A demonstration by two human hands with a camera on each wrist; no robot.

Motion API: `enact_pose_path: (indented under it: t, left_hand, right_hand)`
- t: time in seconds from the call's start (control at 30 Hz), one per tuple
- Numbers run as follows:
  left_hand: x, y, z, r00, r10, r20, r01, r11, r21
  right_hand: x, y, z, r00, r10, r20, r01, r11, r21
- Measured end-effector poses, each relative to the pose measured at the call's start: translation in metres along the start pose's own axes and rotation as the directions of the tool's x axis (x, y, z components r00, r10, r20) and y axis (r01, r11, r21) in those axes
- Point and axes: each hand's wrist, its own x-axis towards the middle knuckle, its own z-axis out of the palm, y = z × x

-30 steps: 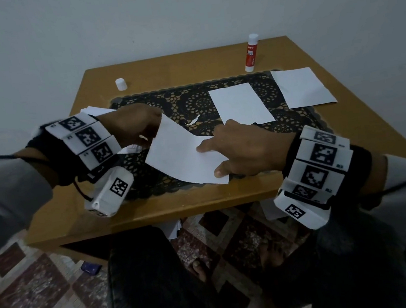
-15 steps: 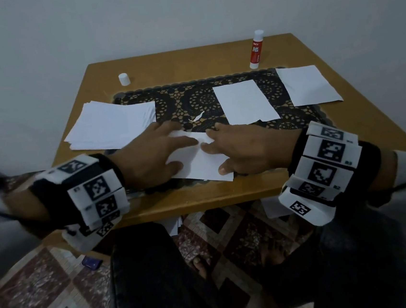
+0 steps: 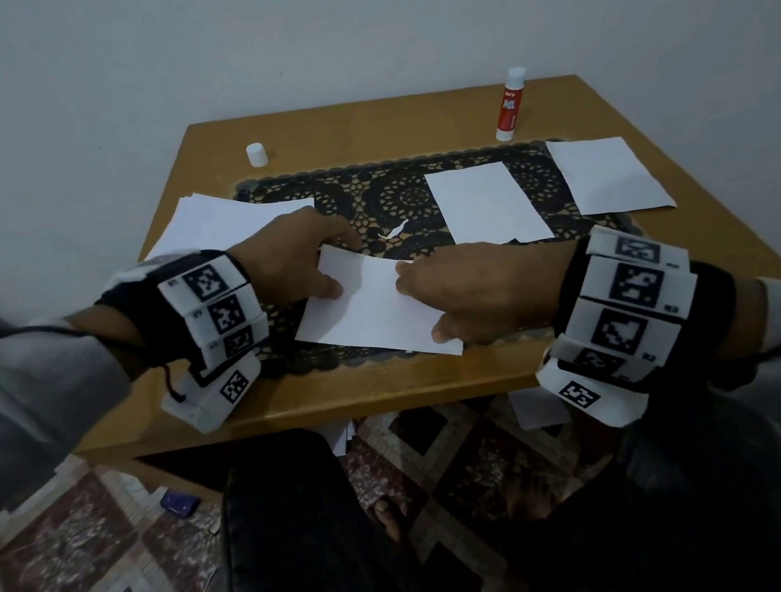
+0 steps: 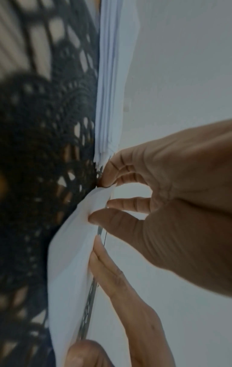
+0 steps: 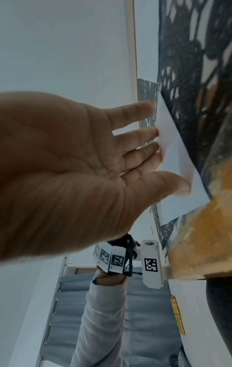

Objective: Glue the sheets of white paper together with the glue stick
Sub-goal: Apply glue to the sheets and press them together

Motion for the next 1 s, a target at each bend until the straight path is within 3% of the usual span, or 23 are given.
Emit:
enact_pose_path:
  t: [0.37, 0.5, 0.73, 0.93, 1.0]
  left_hand:
    - [0.011, -0.001, -0.007, 0.998, -0.052, -0.031, 0.049, 0.996, -0.078]
    - [0.006, -0.007, -0.006, 0.996, -0.067, -0.051, 0.07, 0.997, 0.044]
    - [0.014, -0.01, -0.004, 0.998, -0.058, 0.008, 0.057, 0.996, 0.063]
    - [0.015, -0.007, 0.001, 0.997, -0.017, 0.071, 0.009, 0.995, 0.102]
    - [0.019, -0.007, 0.001, 0.999, -0.019, 0.03, 0.016, 0.993, 0.115]
  right_hand:
    - [-0.003, 0.001, 0.002, 1.0, 0.01, 0.001, -0.01, 0.998, 0.058]
    - [-0.003, -0.003, -0.002, 1.0, -0.007, -0.007, 0.008, 0.994, 0.106]
    - [0.012, -0.024, -0.013, 0.995, -0.099, -0.004, 0.099, 0.995, -0.025]
    - [0.019, -0.013, -0.019, 0.988, -0.139, 0.067, 0.14, 0.99, -0.016]
    - [0.019, -0.013, -0.018, 0.988, -0.139, 0.074, 0.142, 0.989, -0.045]
